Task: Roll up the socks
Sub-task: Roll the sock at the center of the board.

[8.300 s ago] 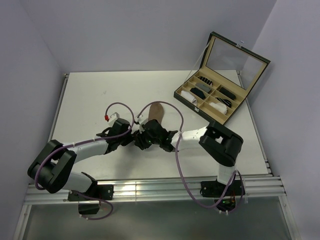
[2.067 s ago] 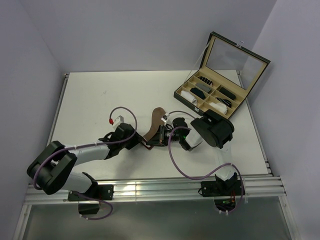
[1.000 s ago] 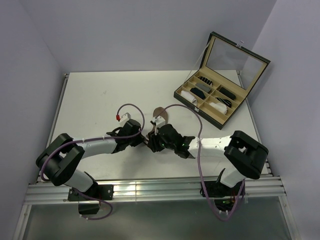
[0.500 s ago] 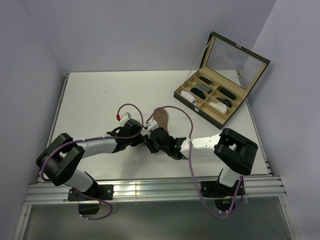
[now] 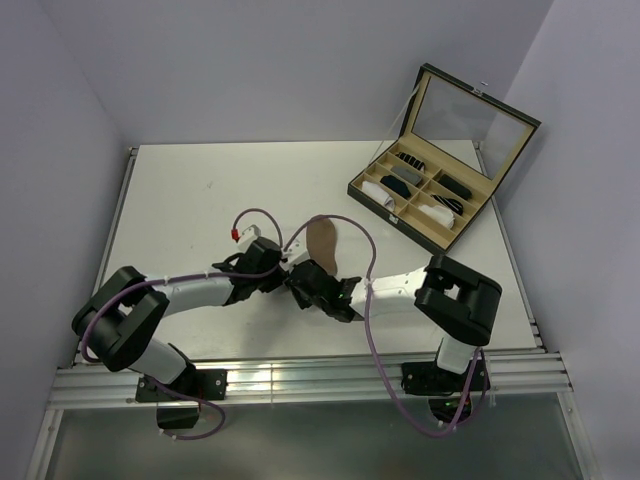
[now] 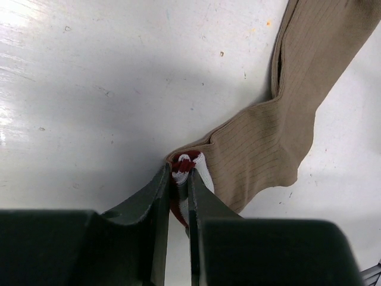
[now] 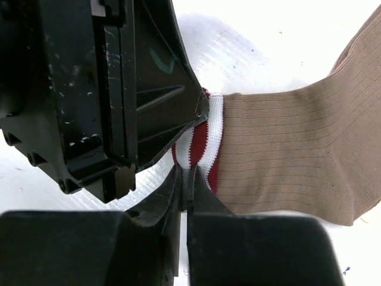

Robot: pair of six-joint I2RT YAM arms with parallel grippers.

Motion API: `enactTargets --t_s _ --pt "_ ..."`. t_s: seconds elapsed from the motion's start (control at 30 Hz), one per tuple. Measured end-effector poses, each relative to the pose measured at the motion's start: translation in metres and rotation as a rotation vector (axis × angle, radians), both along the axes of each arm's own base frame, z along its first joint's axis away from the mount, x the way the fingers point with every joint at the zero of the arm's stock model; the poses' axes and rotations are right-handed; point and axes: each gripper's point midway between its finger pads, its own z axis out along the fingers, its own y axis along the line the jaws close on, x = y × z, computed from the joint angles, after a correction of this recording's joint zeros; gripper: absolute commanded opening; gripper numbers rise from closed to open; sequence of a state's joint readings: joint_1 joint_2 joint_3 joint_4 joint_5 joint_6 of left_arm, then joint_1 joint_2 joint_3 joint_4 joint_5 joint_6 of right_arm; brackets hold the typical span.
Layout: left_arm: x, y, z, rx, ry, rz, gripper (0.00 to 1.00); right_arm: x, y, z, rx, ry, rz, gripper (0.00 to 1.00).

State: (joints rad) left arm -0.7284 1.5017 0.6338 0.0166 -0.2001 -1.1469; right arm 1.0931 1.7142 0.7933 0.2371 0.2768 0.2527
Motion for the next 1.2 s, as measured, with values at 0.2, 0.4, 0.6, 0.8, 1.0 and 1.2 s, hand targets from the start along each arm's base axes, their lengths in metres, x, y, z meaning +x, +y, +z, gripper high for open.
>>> enactTargets --t_s 0.2,0.4,0.6,0.8,1.0,1.2 --pt "-0.005 0.007 0.003 0.007 -0.010 0.009 0.34 -0.001 0.004 0.000 0.094 0.093 0.024 0.00" --pt "-0.008 0.006 0.026 -0.034 -0.052 0.007 0.65 0.007 -0.009 0.003 0.316 0.302 0.014 0.00" --pt "-0.009 0.011 0.045 -0.085 -0.109 0.028 0.67 0.000 -0.017 0.003 0.525 0.503 0.001 0.00" --pt "-0.010 0.010 0.040 -0.089 -0.103 0.027 0.63 -0.004 -0.018 -0.001 0.737 0.690 -0.024 0.00" --pt "-0.010 0.005 0.032 -0.093 -0.087 0.018 0.61 -0.005 -0.029 -0.004 0.889 0.812 -0.088 0.00" --pt "-0.012 0.000 0.022 -0.094 -0.060 0.009 0.59 -0.006 -0.031 -0.003 0.936 0.853 -0.113 0.00"
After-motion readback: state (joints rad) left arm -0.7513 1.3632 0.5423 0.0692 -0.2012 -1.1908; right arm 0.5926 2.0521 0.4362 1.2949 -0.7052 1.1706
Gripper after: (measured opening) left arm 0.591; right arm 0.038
